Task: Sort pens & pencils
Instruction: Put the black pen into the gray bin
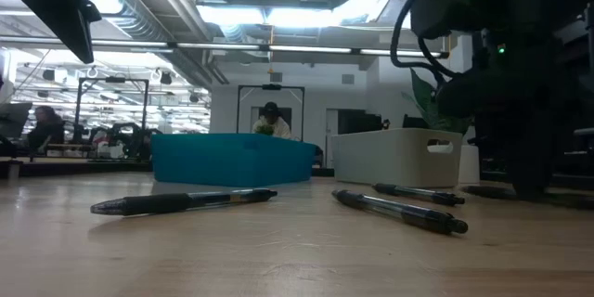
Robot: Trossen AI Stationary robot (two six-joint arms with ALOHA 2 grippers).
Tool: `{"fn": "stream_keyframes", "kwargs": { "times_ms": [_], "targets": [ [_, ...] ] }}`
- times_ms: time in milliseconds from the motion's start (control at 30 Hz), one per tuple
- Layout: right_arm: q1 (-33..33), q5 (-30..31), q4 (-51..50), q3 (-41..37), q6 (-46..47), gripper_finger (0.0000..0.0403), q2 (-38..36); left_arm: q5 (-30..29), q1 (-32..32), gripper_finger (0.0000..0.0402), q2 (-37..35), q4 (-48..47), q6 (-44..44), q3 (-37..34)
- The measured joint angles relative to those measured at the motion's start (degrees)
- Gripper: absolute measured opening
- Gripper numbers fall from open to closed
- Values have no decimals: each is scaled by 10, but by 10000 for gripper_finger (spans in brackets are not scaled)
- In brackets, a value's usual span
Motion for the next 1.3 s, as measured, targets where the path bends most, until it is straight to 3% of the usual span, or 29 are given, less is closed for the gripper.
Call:
{"fn": "stream_keyframes", "kwargs": {
  "times_ms": [433, 700, 1300],
  "targets": [
    [-19, -20, 36, -36, 2, 97, -2, 0, 0, 69, 0, 0, 0, 0],
    [-40, -38, 38, -36, 2, 28, -2, 0, 0, 69, 0, 0, 2, 0],
    [-49, -44, -5, -7, 2, 26, 4, 0, 0, 69, 0, 0, 13, 0]
  ]
}}
